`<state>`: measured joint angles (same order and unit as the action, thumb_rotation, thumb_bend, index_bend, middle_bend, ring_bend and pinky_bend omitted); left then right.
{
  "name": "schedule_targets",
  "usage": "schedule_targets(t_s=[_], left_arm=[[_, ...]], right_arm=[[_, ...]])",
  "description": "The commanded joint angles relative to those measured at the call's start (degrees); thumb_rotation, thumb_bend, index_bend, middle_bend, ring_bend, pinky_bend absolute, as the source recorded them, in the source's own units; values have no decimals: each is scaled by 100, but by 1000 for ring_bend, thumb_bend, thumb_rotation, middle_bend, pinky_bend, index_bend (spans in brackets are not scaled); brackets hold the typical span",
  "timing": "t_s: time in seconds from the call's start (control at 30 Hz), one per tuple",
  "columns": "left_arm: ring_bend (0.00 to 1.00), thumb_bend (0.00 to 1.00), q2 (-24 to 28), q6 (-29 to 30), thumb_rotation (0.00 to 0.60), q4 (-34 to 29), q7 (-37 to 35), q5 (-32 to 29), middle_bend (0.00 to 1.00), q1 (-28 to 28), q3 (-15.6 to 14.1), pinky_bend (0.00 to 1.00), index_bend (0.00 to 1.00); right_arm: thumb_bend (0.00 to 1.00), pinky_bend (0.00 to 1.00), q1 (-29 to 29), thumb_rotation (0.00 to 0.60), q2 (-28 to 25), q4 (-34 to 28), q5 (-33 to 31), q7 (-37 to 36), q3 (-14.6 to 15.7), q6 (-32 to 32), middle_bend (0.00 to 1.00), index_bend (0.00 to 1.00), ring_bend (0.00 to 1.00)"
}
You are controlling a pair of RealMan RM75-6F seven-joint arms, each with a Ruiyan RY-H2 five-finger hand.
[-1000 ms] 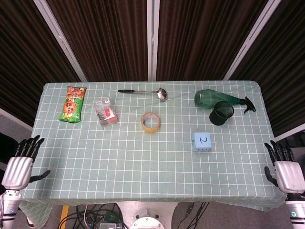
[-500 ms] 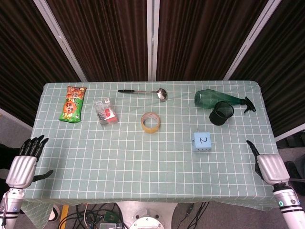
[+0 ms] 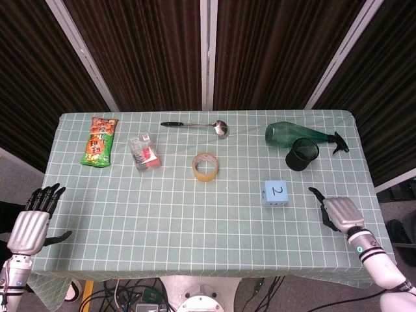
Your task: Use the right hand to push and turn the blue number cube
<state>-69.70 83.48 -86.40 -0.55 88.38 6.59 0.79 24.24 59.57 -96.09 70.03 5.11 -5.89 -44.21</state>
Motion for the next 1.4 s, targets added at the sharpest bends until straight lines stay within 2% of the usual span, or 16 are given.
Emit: schedule_targets(t_s=[0.03, 0.2, 0.57, 1.0, 1.2, 1.4], left_arm=[[0, 0, 4, -19, 600, 33, -24, -22, 0, -1, -5, 5, 46], [0, 0, 25, -72, 600, 70, -50, -49, 0, 23, -3, 5, 46], [0, 0, 27, -103, 600, 76, -48, -87, 0, 27, -18, 5, 46], [0, 0, 35, -97, 600, 143, -163, -67, 0, 41, -20, 5, 46], [0, 0, 71, -85, 600, 132, -194, -82, 0, 30, -19, 5, 46], [0, 0, 89, -125, 600, 177, -286, -104, 0, 41, -21, 5, 46]], right_arm=[[1000, 709, 587, 600, -161, -11, -417, -1015, -329, 1055, 996, 0, 822], [1000, 709, 874, 600, -159, 144, -370, -1421, -368, 1580, 997, 0, 822], [1000, 709, 1472, 600, 51, 531, -693, -1725, -355, 2331, 998, 0, 822], [1000, 709, 1860, 600, 59, 470, -962, -1692, -228, 2471, 999, 24, 822], [1000, 709, 2189, 600, 52, 458, -1133, -1640, -209, 2651, 1000, 46, 822], [1000, 709, 2657, 600, 25, 449, -1475, -1549, -45, 2923, 1000, 62, 822]])
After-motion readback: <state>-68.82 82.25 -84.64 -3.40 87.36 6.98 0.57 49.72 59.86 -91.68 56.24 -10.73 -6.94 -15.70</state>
